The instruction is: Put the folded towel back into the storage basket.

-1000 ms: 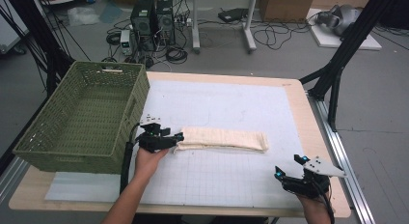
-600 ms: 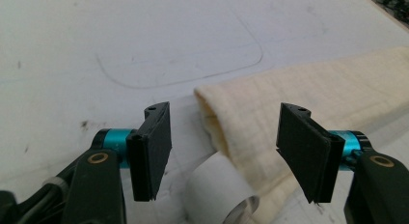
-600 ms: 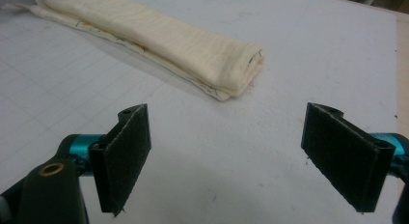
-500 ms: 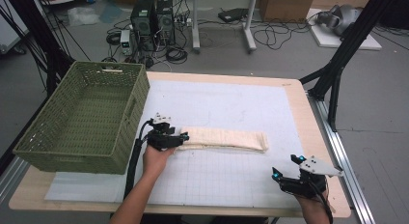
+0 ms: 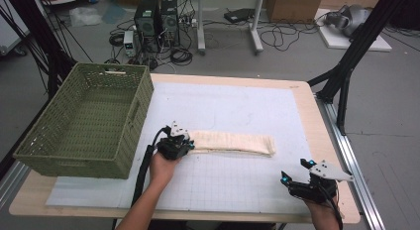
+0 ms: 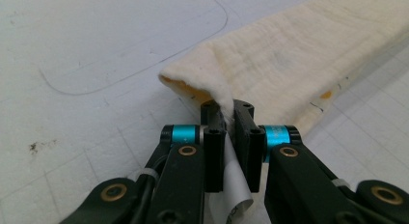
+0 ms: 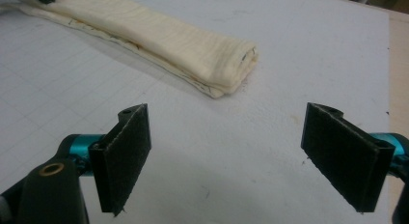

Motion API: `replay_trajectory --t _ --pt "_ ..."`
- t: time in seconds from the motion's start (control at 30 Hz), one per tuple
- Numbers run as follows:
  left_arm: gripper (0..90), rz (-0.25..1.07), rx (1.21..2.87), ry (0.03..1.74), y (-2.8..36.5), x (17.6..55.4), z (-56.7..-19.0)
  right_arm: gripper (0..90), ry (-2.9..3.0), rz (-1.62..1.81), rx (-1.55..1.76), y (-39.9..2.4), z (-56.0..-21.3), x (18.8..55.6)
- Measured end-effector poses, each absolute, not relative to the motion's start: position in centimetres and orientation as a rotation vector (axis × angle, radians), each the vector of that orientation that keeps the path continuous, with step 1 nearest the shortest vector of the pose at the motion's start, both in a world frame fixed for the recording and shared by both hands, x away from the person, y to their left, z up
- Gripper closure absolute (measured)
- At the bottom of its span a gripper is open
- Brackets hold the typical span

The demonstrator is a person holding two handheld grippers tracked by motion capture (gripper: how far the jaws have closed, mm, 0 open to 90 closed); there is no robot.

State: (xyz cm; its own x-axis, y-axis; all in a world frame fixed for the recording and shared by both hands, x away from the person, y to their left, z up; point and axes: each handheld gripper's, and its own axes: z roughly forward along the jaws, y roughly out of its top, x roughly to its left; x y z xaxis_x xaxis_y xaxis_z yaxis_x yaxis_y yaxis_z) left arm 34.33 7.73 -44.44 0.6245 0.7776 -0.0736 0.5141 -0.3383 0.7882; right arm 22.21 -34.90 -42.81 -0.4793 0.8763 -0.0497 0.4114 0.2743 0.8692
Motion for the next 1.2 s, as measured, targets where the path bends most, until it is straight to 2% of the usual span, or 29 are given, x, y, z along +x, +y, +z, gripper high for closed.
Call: replay_trajectory --t 0.23,0.63,0.77,1.07,1.2 --pt "84.2 0.405 2.011 0.970 7.9 33.8 -44.0 16.2 1.984 1.134 1.199 -35.3 -42.8 22.6" --pt "84.1 0.376 1.881 0.903 8.9 32.2 -42.8 16.3 1.992 1.157 1.207 -34.1 -43.2 24.0" --pt "84.1 0.379 1.847 0.887 10.0 31.3 -42.9 18.7 1.991 1.200 1.217 -33.5 -43.2 24.6" --pt "83.9 0.399 1.861 0.833 11.0 29.6 -43.0 19.5 1.993 1.160 1.229 -32.1 -43.4 27.2" --pt "83.8 0.395 1.854 0.825 11.5 29.2 -42.8 15.6 2.013 1.156 1.264 -31.2 -43.5 29.2"
